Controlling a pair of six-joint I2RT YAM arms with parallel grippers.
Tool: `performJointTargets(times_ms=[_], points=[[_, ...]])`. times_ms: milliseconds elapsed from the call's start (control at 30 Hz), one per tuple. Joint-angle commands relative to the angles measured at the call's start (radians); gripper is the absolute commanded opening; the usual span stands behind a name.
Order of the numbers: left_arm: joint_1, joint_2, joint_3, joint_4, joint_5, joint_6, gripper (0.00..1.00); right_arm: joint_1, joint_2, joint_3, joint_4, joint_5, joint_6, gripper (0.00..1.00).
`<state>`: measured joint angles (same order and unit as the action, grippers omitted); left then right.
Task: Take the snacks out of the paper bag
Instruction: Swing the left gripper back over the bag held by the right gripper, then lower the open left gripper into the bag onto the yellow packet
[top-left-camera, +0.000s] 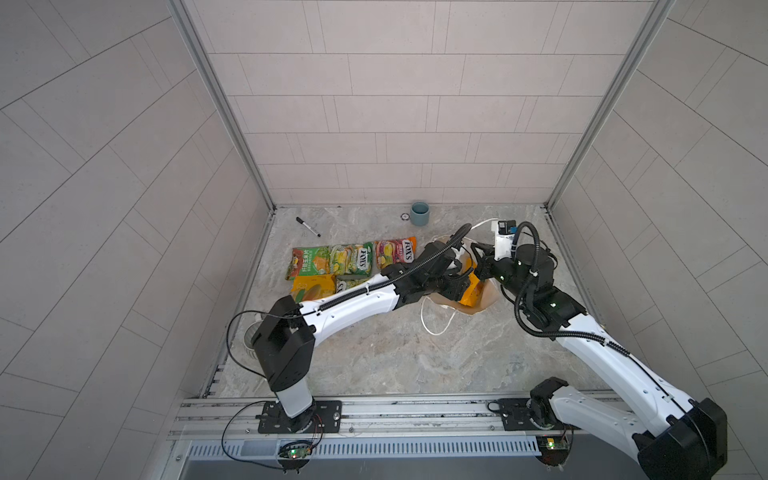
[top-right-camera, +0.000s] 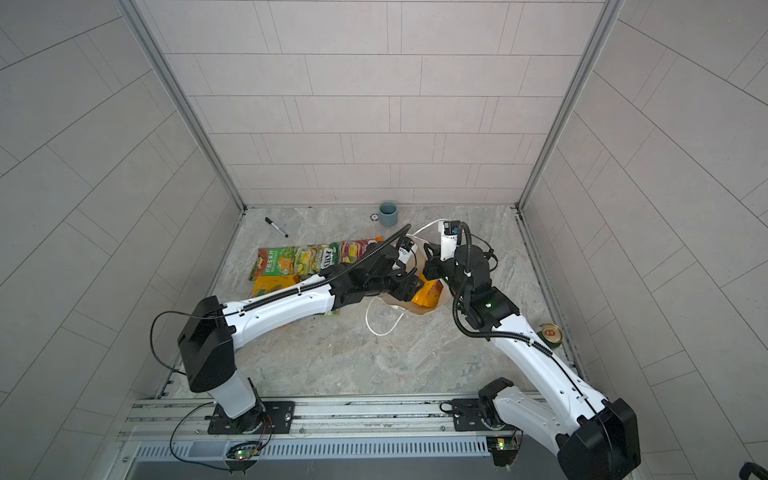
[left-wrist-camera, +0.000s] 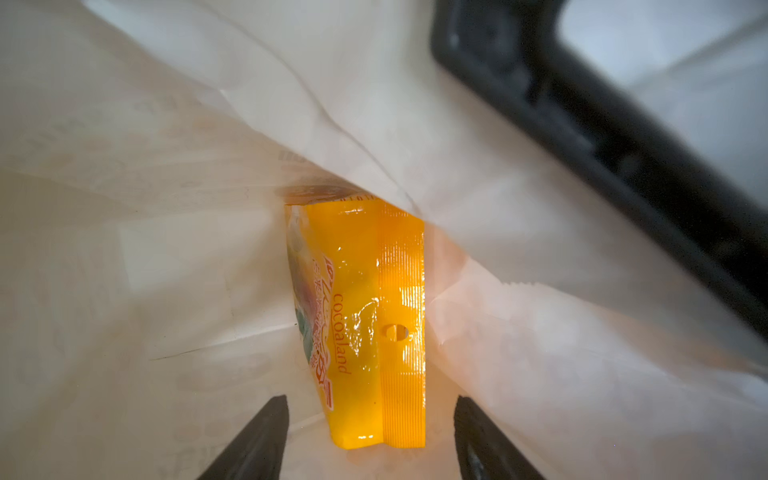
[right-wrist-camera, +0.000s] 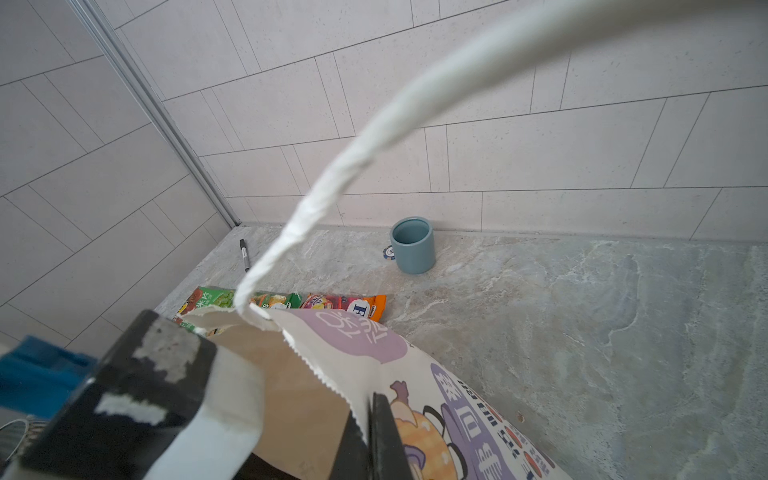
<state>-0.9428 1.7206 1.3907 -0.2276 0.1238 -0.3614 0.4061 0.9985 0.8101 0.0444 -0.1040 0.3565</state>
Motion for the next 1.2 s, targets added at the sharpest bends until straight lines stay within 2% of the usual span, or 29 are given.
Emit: performJointTargets(times_ms=[0,300,567,600,767,1167], points=[[-0.017,0.023,0.04,-0.03,-0.039,-0.035,0.69,0.005,-0.009,0.0,0.056,0.001,0.033,0.0],[-0.054,-0.026,0.002,0.016,-0.078,0.056,0.64,0.005,-0.002,-0.003,0.088,0.002,0.012,0.0],[-0.056,0.026,0.035,-0.025,-0.044,0.007,0.63,0.005,-0.025,0.001,0.086,0.012,-0.004,0.0],[-0.055,0.036,0.04,-0.027,-0.047,-0.003,0.64,0.005,-0.03,0.001,0.084,0.013,-0.005,0.0],[-0.054,0.089,0.058,-0.022,-0.073,-0.012,0.79,0.005,-0.036,-0.005,0.094,0.008,0.0,0.0],[-0.039,0.192,0.073,0.001,-0.152,-0.019,0.78,0.005,-0.022,-0.018,0.122,-0.019,0.027,0.0]])
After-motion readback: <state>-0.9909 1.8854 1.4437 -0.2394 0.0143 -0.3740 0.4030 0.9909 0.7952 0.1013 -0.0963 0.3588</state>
